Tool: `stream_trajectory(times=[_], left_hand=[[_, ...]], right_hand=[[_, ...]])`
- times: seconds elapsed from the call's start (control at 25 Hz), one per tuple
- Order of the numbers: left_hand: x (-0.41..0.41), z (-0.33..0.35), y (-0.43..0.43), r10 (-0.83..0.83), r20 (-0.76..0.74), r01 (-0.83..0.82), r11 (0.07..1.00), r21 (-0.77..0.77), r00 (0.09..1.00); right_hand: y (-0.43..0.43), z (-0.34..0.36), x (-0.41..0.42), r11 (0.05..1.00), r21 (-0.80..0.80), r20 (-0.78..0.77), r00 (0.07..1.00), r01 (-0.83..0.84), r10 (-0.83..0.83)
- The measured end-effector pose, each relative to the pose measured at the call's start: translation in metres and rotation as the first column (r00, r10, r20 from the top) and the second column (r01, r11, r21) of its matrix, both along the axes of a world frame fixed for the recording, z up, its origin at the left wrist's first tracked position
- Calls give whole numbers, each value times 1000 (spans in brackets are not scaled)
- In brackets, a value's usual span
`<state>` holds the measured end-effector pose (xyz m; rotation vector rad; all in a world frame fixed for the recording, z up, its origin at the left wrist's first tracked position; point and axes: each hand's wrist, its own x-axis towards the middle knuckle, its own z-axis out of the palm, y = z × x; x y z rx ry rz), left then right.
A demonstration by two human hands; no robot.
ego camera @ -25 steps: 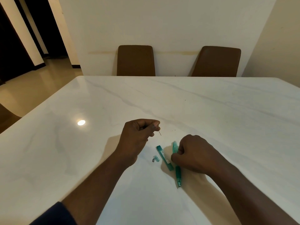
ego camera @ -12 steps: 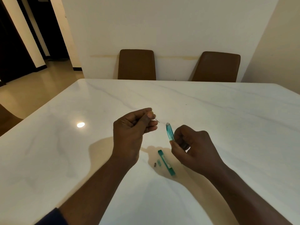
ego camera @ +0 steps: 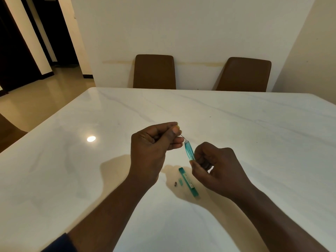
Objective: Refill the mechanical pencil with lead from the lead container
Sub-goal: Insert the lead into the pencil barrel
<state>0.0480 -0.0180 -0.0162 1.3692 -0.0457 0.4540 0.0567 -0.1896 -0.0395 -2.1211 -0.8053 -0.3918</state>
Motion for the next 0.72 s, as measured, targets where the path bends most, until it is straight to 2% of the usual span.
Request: stream_trajectory(times=[0.52,0.6,0.72], left_hand=[[0,-1,1,-5,-4,5,1000,21,1000],[1,-3,2,-5,25,3,997,81,1000],[1,-8,4,-10,106,-23,950,310,994]], right_hand=[[1,-1,0,1000,-4,-33,999,18,-18],[1,-2,0,1000,-7,-35,999,22,-22],[1,-2,0,1000,-18,-29,999,26,-26]])
